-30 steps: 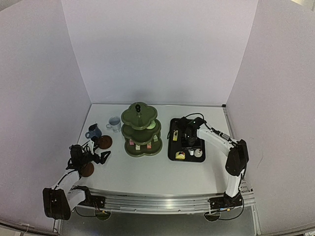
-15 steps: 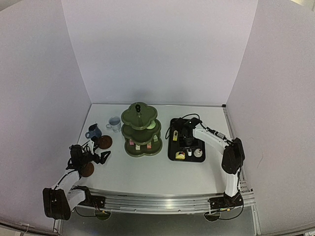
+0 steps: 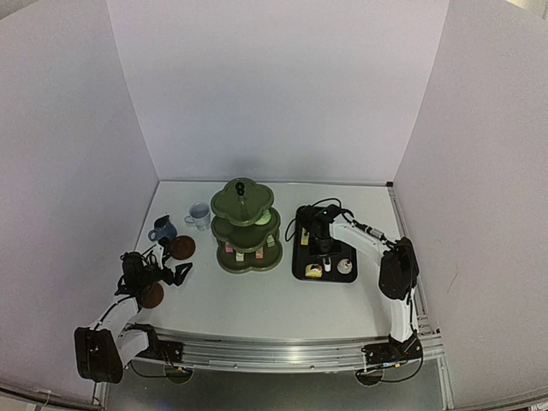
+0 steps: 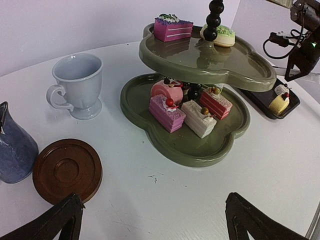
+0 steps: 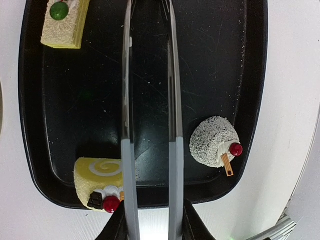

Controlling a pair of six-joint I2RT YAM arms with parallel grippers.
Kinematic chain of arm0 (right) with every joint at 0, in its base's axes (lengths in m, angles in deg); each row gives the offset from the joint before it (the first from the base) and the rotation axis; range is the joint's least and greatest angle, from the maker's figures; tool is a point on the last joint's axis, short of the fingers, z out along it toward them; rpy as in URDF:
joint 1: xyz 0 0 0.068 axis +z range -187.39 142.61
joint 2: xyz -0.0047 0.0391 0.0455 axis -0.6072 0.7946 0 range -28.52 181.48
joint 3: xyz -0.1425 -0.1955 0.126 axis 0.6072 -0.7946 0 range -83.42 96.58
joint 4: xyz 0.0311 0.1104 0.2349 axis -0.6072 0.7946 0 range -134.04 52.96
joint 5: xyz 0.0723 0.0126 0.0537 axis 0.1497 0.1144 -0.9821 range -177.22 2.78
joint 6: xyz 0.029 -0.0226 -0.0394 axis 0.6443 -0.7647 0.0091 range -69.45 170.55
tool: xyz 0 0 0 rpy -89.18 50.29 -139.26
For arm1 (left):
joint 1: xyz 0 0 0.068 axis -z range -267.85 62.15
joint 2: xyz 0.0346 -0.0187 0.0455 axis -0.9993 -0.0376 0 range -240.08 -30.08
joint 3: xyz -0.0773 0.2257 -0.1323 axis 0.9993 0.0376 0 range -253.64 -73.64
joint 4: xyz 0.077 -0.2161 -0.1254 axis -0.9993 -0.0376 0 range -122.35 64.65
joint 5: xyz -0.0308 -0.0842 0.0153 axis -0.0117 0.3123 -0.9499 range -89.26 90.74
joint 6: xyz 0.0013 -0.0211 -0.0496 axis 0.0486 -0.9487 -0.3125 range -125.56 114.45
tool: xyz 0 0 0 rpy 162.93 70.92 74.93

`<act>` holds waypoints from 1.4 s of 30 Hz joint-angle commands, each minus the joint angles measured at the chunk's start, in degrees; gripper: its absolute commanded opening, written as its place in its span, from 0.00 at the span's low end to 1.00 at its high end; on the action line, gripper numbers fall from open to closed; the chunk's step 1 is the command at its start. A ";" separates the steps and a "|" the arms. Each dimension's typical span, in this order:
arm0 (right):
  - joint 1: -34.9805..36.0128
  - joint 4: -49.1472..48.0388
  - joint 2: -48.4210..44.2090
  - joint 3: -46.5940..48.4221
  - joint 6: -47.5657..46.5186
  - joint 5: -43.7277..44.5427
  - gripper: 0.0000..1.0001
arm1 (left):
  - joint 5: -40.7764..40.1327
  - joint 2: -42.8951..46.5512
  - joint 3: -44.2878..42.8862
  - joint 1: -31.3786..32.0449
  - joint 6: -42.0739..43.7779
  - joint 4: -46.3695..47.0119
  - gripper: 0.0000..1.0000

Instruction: Serve the afternoon tea

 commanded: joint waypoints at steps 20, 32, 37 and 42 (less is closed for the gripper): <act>-1.56 -0.17 -16.00 2.29 -9.50 13.51 0.00 | -7.81 1.38 -5.92 0.19 -8.12 1.27 1.00; -0.09 -1.57 -10.39 36.35 -25.74 8.91 0.00 | -10.46 7.47 -6.20 -0.22 -12.35 -5.77 1.00; 6.76 -5.47 -7.24 45.35 -32.54 2.37 0.00 | -12.07 9.89 -5.96 -0.60 -14.39 -8.51 1.00; 14.45 -9.06 -6.72 43.23 -38.13 -4.06 0.00 | -14.19 10.12 -6.36 -1.76 -18.22 -8.06 1.00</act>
